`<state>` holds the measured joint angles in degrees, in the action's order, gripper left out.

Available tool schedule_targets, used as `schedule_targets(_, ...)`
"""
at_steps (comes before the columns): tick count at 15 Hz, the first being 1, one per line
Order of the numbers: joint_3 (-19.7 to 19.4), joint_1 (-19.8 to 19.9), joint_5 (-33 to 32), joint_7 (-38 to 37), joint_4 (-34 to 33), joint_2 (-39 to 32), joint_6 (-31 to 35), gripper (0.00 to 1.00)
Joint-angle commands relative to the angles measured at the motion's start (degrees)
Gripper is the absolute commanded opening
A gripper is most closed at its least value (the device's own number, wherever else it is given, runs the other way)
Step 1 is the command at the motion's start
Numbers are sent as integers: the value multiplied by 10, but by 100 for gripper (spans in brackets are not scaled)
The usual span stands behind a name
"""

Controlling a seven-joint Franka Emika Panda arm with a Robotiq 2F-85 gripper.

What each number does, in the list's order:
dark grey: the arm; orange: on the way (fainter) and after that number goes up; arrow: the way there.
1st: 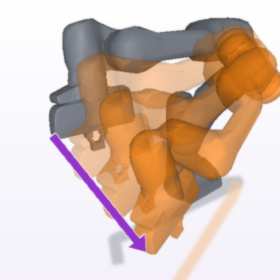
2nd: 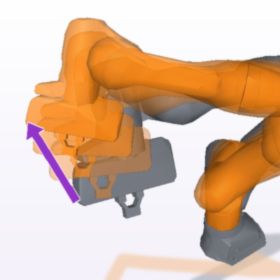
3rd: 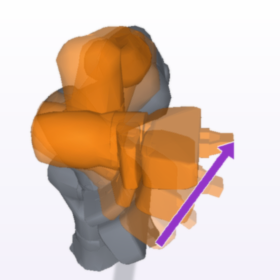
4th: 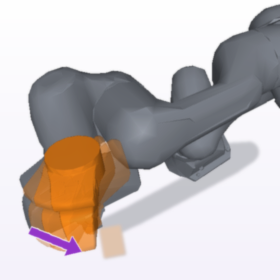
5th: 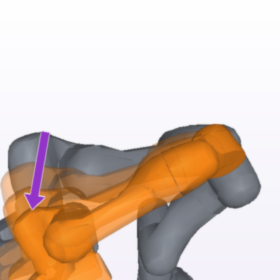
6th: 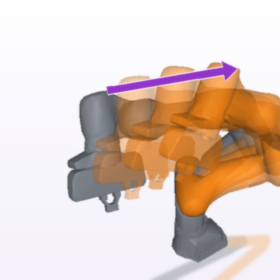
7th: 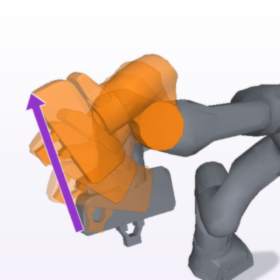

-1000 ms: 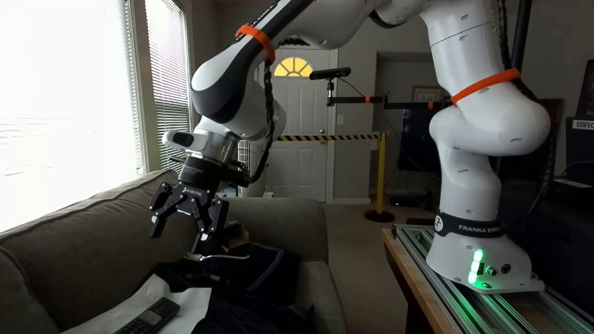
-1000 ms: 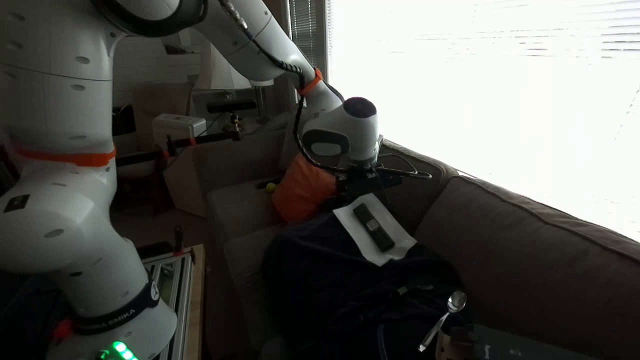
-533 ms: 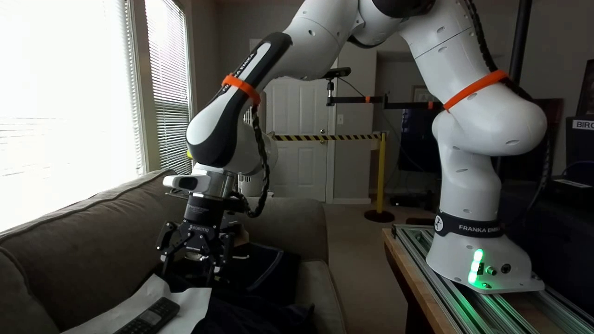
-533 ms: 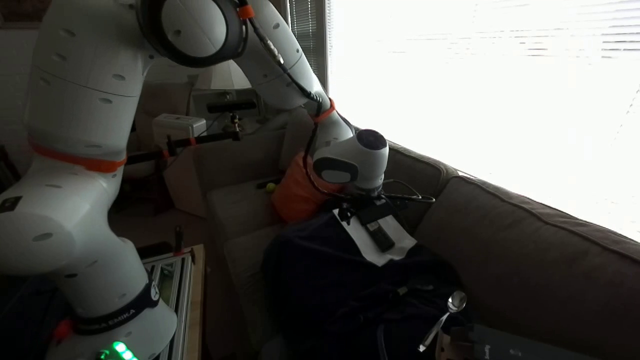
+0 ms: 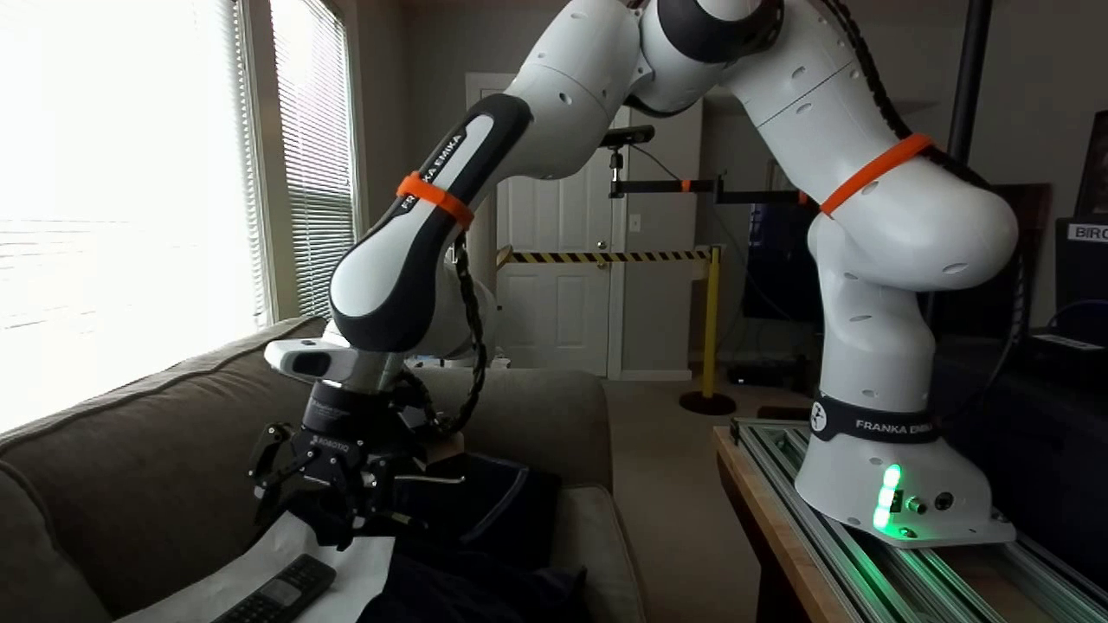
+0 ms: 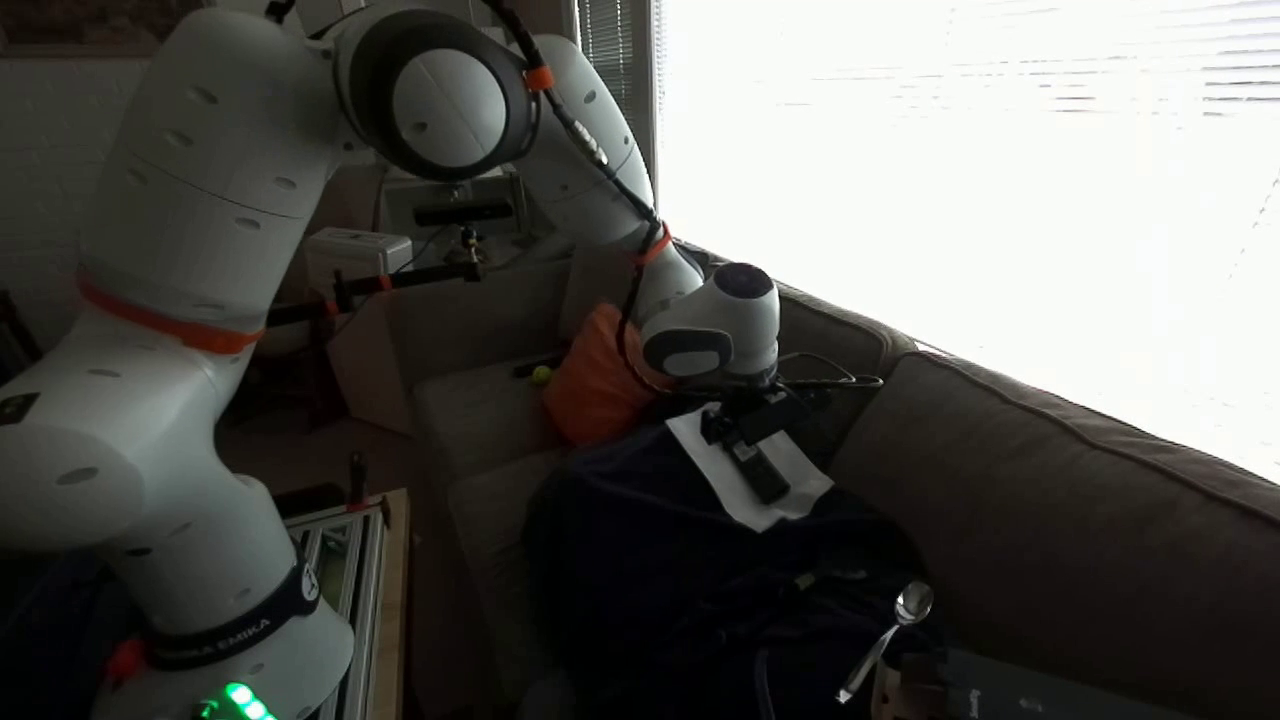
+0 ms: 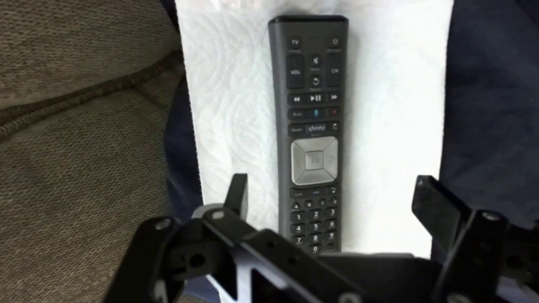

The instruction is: Turn the remote control 90 degrees

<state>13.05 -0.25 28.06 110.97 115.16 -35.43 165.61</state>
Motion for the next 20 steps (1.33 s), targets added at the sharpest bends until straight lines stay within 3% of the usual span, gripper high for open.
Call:
schedule_targets(1,13,11,-78,-70,-36,-38,14,100)
schedule_targets(5,17,14,-128,-147,-42,-41,3,100)
schedule_targets(10,38,36,-160,-157,-32,-34,3,100)
schedule_targets(20,56,43,-214,-208,-16,-69,54,100)
